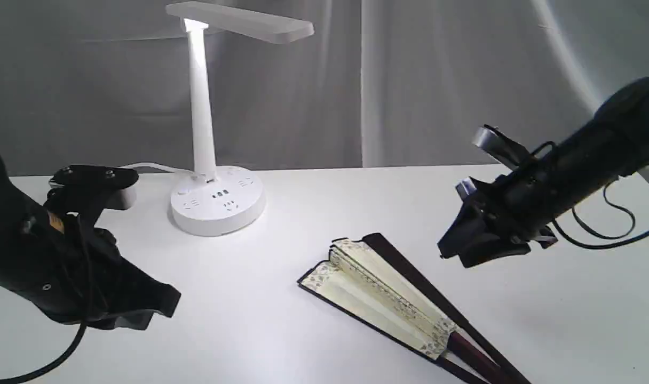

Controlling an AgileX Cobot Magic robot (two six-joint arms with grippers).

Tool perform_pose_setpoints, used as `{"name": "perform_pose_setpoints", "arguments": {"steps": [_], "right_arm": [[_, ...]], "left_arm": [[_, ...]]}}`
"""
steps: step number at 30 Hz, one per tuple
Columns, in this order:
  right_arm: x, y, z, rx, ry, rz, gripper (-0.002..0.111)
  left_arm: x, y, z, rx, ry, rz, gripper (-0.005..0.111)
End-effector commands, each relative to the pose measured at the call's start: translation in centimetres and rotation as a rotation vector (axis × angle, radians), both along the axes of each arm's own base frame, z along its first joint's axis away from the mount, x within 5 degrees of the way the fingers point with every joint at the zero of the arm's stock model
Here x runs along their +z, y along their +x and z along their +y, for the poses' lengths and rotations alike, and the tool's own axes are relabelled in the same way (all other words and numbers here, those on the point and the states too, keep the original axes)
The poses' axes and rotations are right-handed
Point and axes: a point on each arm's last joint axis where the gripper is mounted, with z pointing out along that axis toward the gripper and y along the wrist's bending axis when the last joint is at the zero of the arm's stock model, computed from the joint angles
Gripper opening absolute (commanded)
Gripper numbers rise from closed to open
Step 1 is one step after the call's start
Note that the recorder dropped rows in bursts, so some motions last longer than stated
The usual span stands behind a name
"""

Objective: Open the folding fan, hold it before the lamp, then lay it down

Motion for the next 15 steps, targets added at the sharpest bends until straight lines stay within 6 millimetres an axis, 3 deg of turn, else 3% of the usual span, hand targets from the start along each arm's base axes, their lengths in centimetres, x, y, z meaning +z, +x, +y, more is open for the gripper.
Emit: {"name": "perform_pose_setpoints", "arguments": {"steps": [1,7,15], "right_arm": [[-1.1,-1.0,-0.9,0.006,0.059,0.003,0.04],[-3.4,-3.1,-0.2,0.043,0.124,0.046,0.04],[-5.2,-4.0,-1.1,-0.034,0.053,0.084,0.04]], "left_arm": [[0.1,0.1,-0.3,0.004,-0.012,-0.015,0.014],[0.2,0.1,-0.3,0.007,-0.016,-0.022,0.014],[-0.1,0.0,-0.2,0.006,-0.013,-0.011,0.014]]}}
